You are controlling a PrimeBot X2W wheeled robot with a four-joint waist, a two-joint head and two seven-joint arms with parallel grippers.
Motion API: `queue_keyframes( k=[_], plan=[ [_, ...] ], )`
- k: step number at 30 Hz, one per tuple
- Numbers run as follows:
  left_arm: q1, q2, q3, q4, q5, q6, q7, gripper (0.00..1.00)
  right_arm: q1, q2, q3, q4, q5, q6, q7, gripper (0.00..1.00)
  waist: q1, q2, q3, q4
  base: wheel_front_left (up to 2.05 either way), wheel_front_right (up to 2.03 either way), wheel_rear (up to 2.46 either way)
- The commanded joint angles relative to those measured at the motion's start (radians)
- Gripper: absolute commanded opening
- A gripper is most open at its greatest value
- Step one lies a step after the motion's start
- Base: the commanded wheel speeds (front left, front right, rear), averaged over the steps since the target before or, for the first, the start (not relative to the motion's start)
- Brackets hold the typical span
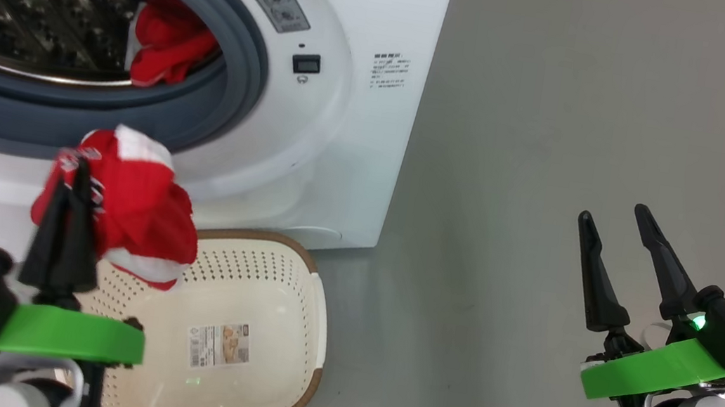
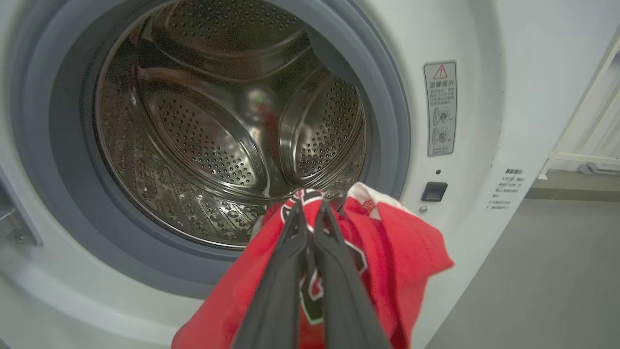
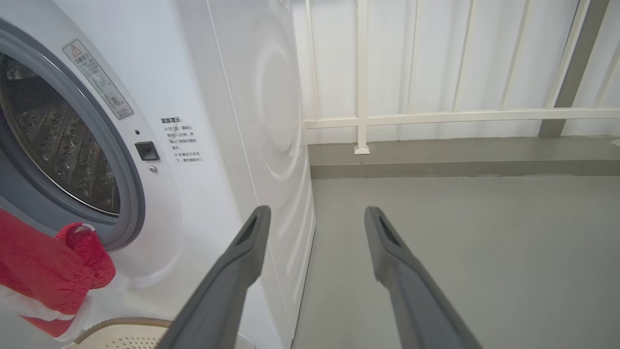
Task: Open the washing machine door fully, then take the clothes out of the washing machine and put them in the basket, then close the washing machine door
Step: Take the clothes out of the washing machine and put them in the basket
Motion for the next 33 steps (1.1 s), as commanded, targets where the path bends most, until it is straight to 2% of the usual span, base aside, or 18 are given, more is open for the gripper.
queue_keyframes(
  k=[1,10,18,26,33],
  plan=[
    [-0.007,0.010,0.022,0.013,-0.007,-0.009,-0.012,0.00,0.004,-0.007,0.014,-0.027,-0.009,0.007,-0.006,1.00,0.0000,0.0000,0.021,0.001,0.00,0.00,0.00],
    [-0.085,-0.025,-0.005,0.345,-0.079,-0.060,-0.054,0.00,-0.018,-0.006,0.026,-0.026,-0.007,0.007,-0.006,1.00,0.0000,0.0000,0.078,-0.026,0.00,0.00,0.00],
    [-0.228,-0.036,0.014,0.685,-0.137,-0.110,-0.112,0.00,-0.038,-0.003,0.023,-0.028,-0.002,0.007,-0.006,1.00,0.0000,0.0000,0.146,-0.055,0.00,0.00,0.00],
    [-0.383,-0.040,0.006,1.008,-0.158,-0.149,-0.118,0.00,-0.066,-0.003,0.031,-0.031,0.003,0.007,-0.006,1.00,0.0000,0.0000,0.219,-0.067,0.00,0.00,0.00],
    [-0.479,-0.043,0.021,1.177,-0.197,-0.172,-0.105,0.00,-0.085,0.001,0.023,-0.039,-0.001,0.007,-0.006,1.00,0.0000,0.0000,0.276,-0.079,0.00,0.00,0.00]
  ],
)
